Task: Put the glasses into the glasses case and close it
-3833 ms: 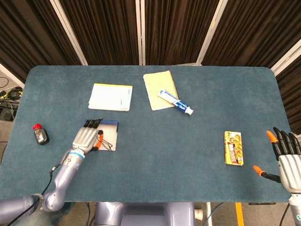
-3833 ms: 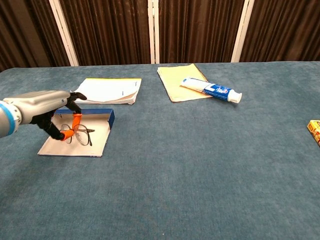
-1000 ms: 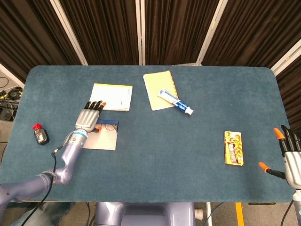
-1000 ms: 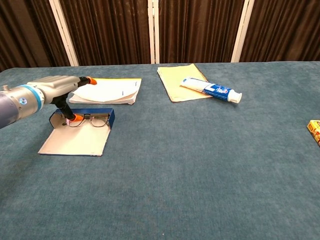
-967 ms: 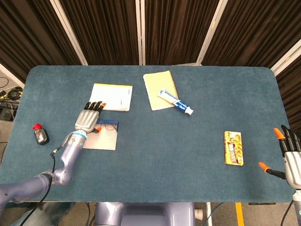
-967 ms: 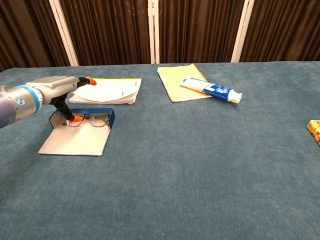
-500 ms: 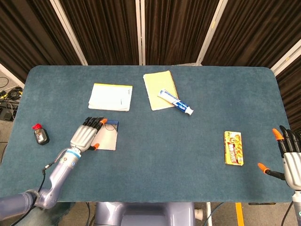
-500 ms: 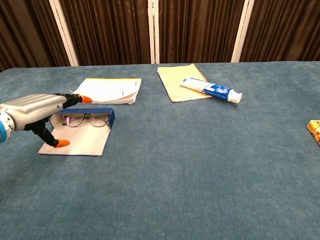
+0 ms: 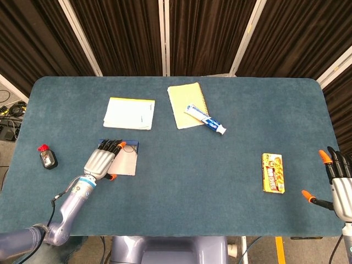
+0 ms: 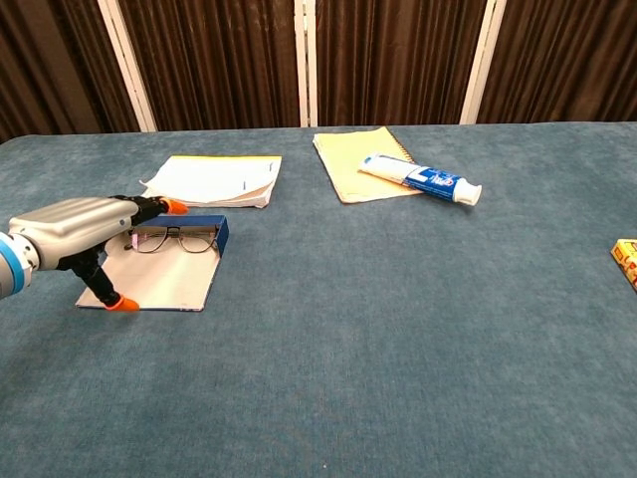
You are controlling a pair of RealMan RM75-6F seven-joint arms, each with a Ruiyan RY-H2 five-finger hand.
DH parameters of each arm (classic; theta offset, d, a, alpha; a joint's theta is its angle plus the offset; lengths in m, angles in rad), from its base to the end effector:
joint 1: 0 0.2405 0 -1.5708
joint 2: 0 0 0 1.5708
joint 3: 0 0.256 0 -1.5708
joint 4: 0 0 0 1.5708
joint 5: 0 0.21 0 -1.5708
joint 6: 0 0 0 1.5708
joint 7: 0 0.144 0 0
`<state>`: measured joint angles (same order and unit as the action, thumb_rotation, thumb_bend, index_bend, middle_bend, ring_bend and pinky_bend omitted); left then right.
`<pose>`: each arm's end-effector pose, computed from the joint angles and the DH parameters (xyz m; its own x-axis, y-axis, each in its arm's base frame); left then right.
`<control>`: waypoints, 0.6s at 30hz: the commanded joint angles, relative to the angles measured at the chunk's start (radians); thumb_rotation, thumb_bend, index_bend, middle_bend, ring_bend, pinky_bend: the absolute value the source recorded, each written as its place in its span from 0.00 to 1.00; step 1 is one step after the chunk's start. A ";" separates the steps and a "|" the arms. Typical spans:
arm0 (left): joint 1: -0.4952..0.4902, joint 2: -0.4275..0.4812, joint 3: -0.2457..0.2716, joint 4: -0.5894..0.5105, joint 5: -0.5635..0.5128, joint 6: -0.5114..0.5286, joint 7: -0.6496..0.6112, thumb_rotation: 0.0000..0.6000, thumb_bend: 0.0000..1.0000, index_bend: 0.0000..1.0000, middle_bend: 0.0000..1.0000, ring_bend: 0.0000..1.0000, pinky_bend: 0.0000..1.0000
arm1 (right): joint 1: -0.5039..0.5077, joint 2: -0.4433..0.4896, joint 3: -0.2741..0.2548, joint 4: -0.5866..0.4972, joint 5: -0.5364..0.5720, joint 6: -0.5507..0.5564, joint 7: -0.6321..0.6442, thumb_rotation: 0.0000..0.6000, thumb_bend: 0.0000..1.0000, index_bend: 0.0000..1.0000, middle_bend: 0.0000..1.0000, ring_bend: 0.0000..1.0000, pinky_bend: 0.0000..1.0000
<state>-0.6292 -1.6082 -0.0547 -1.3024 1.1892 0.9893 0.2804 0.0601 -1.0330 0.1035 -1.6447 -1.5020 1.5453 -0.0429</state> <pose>-0.2216 0.3173 -0.0337 0.5191 0.3031 0.7991 0.8459 -0.3159 -0.4297 -0.3057 -0.1836 0.1987 0.4770 0.1039 0.8728 -0.8780 0.0113 0.4785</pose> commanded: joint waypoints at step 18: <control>0.011 -0.049 -0.008 0.078 0.022 -0.021 -0.017 1.00 0.16 0.00 0.00 0.00 0.00 | 0.002 -0.002 -0.002 0.002 0.000 -0.004 -0.006 1.00 0.00 0.00 0.00 0.00 0.00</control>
<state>-0.6187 -1.6567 -0.0627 -1.2248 1.2104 0.9686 0.2635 0.0619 -1.0355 0.1015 -1.6429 -1.5024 1.5410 -0.0487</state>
